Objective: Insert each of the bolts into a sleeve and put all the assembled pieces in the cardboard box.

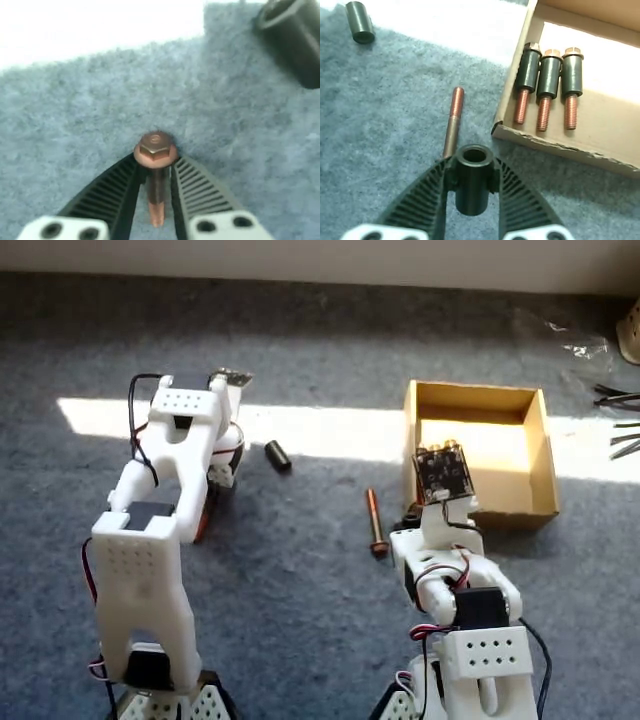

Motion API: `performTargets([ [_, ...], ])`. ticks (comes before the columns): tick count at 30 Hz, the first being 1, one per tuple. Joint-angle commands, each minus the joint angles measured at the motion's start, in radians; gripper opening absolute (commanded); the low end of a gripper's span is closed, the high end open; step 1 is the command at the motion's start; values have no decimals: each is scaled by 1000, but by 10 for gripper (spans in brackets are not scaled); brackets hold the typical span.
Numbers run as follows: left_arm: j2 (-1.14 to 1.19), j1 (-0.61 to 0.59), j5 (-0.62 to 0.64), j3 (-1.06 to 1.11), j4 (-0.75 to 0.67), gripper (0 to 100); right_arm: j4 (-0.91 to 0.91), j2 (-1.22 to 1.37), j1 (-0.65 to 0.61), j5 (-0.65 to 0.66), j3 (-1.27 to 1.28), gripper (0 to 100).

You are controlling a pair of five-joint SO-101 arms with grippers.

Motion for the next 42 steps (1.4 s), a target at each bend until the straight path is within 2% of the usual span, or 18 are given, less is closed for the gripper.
performTargets([
  [1, -2, 39, -6, -5, -60, 4, -27, -16, 8, 12, -4, 4],
  [8, -10, 65, -6, -5, -52, 4, -27, -16, 8, 12, -4, 4],
  [16, -12, 65, -8, -157, 126, 4, -27, -16, 7, 11, -4, 4],
  [23, -62, 70, -8, -282, 176, 4, -27, -16, -50, 9, 12, 4],
  [31, -213, 74, -8, -243, 175, 4, -28, -16, -140, 12, 27, 4],
  [37, -397, 90, -9, -143, 169, 4, -30, -16, -157, 9, 27, 4],
  [42, -608, 88, -68, -28, 169, 4, -140, -13, -157, 14, 77, 4],
])
